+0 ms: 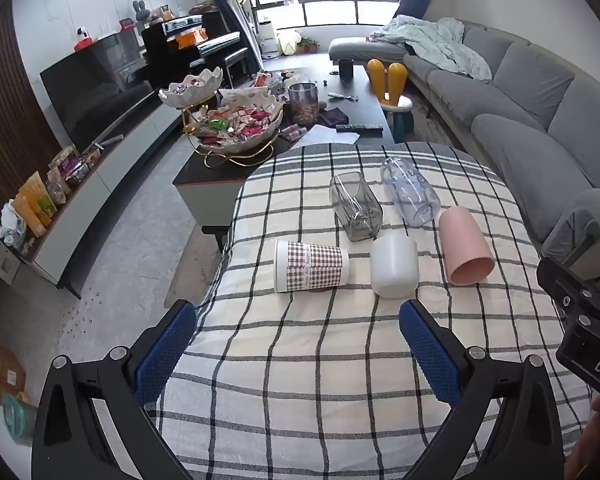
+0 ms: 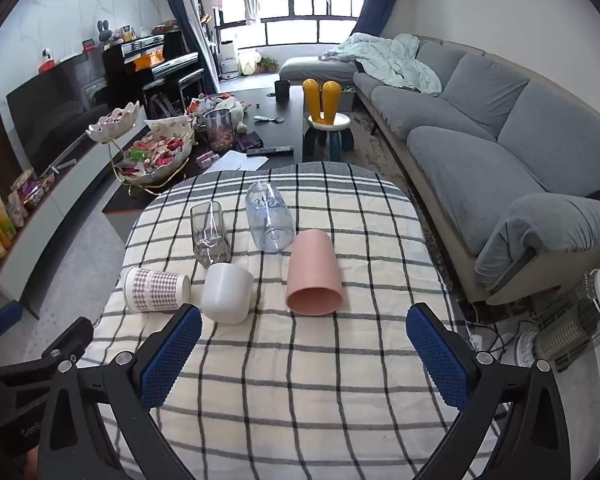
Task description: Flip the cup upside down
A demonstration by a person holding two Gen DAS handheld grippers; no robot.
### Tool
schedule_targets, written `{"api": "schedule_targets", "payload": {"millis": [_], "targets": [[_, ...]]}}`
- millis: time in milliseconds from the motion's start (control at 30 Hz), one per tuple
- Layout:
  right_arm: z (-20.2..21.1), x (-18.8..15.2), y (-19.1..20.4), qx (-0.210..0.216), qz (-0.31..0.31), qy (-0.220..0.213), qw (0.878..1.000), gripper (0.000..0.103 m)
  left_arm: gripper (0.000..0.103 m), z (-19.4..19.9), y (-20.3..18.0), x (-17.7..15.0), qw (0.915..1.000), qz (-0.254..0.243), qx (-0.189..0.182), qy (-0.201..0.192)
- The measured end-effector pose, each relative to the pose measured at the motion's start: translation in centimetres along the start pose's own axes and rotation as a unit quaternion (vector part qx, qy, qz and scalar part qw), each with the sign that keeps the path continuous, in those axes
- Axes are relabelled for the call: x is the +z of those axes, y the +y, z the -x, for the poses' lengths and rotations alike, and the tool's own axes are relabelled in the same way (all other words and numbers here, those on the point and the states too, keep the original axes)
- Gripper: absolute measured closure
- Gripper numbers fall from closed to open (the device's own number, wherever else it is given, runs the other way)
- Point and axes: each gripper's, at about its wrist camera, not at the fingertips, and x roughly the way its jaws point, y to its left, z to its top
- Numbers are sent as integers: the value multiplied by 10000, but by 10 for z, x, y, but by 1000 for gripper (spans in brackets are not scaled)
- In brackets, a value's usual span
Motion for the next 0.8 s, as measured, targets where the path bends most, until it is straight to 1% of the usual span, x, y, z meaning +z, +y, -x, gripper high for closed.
{"api": "schedule_targets", "payload": {"millis": [167, 200, 267, 300, 367, 533, 800], "targets": [[1, 0, -1, -2, 5, -6, 10000, 0, 0, 3, 6, 3, 10000, 59, -4, -29], [1, 1, -1, 1, 8, -7, 10000, 0, 0, 2, 1, 6, 10000, 4, 56, 18], [1, 1, -1, 3, 19, -4, 10000, 0, 0, 3, 2, 2, 10000, 21, 48, -26], [3, 1, -2, 13, -12, -12, 10000, 0, 0, 2, 6, 1, 10000, 52, -33, -24], [2, 1, -2, 7, -5, -8, 10000, 0, 0, 3, 10, 1, 10000, 63, -55, -22], [1, 1, -1, 9, -10, -12, 10000, 0, 0, 1, 2, 1, 10000, -8, 16, -27], [1, 1, -1, 15, -16, -16, 10000, 0, 0, 1, 1, 0, 10000, 4, -3, -23]]}}
